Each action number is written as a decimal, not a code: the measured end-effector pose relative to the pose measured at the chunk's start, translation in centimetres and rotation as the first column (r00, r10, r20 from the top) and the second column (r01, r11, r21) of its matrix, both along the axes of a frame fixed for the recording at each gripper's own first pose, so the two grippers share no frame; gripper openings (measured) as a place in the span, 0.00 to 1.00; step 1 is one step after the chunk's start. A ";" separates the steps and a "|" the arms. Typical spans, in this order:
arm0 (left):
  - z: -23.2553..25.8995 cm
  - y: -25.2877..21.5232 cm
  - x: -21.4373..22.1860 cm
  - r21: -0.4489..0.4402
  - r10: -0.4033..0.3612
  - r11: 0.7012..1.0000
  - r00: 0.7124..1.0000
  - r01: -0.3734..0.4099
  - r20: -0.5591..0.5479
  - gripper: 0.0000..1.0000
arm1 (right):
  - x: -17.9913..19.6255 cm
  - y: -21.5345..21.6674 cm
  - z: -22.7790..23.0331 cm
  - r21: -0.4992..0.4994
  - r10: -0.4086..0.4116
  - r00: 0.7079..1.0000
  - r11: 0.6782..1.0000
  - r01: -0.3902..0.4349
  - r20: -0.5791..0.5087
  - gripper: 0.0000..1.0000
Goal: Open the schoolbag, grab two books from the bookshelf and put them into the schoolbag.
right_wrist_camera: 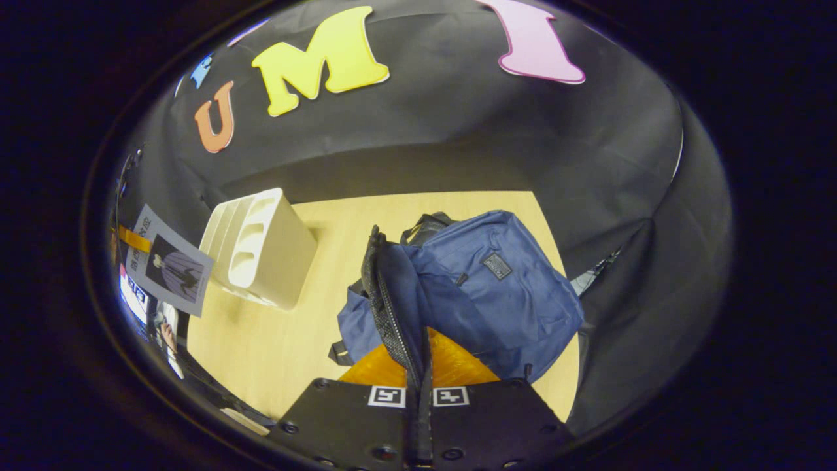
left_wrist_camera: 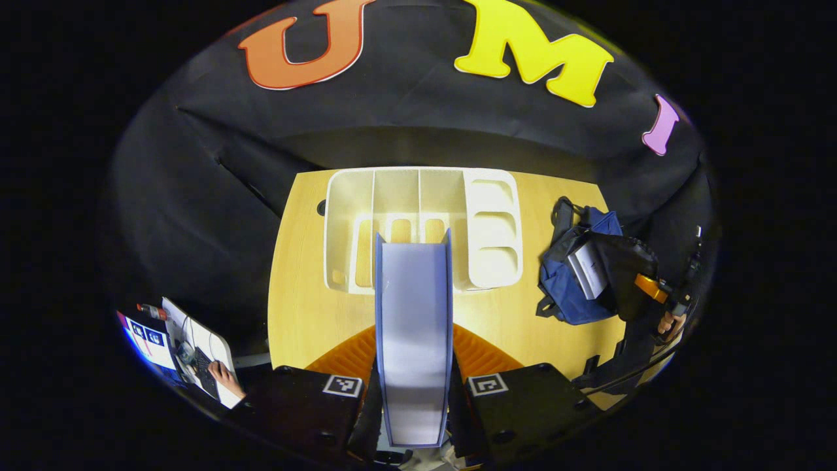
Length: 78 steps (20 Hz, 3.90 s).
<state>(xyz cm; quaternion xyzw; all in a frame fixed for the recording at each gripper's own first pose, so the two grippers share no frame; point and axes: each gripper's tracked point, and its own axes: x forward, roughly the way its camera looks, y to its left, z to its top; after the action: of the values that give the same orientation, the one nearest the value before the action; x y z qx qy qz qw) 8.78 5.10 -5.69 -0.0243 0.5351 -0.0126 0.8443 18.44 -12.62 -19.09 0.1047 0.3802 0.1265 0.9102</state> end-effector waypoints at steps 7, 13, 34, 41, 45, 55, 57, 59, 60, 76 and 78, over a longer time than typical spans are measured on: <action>-0.6 -7.3 -7.4 -0.167 0.072 0.983 0.997 -0.071 0.002 0.45 | -0.4 0.3 -0.9 0.005 0.069 0.998 0.998 -0.069 0.003 0.00; -3.7 -14.9 -7.0 -0.358 0.049 0.932 0.999 -0.050 -0.012 0.45 | -0.5 0.5 -1.2 0.001 0.104 0.995 0.995 -0.104 0.001 0.01; -17.1 -37.2 2.9 -0.873 0.176 0.483 0.984 -0.065 0.024 0.44 | 2.0 -0.9 3.4 -0.018 0.172 0.985 0.985 -0.172 0.027 0.01; -20.0 -43.4 6.6 -0.933 0.206 0.357 0.978 -0.035 0.042 0.44 | 0.6 3.1 3.2 -0.048 0.350 0.936 0.936 -0.348 0.046 0.01; -21.4 -47.0 8.6 -0.957 0.223 0.291 0.974 -0.018 0.050 0.44 | 0.9 4.4 2.9 -0.083 0.401 0.915 0.915 -0.396 0.052 0.00; -23.5 -51.4 13.2 -0.981 0.242 0.194 0.969 0.007 0.055 0.43 | 1.3 5.6 1.8 -0.117 0.408 0.911 0.910 -0.399 0.063 0.00; -23.8 -51.3 13.2 -0.984 0.251 0.180 0.967 -0.001 0.045 0.43 | 1.6 5.6 1.7 -0.144 0.414 0.908 0.905 -0.401 0.069 0.01; -24.0 -51.1 13.3 -0.983 0.263 0.182 0.965 -0.031 0.018 0.45 | 1.8 5.5 1.7 -0.139 0.408 0.910 0.908 -0.396 0.069 0.01; -23.8 -50.8 13.0 -0.983 0.259 0.177 0.966 -0.046 0.002 0.47 | 1.9 5.3 1.8 -0.136 0.406 0.911 0.909 -0.394 0.072 0.01; -16.4 -35.5 1.2 -0.829 0.163 0.552 0.965 0.085 0.207 0.54 | 2.4 4.4 -1.0 -0.119 0.179 0.981 0.978 -0.169 0.080 0.01; -14.9 -32.6 -0.6 -0.765 0.131 0.634 0.959 0.115 0.252 0.54 | 2.3 5.1 -1.3 -0.127 0.157 0.984 0.981 -0.147 0.079 0.01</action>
<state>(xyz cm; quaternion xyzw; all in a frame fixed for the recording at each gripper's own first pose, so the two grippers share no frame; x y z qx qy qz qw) 8.16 -27.55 -20.63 -0.3836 0.3510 -0.2399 0.8198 20.76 -7.49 -20.44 0.0145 0.3533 0.1770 0.9185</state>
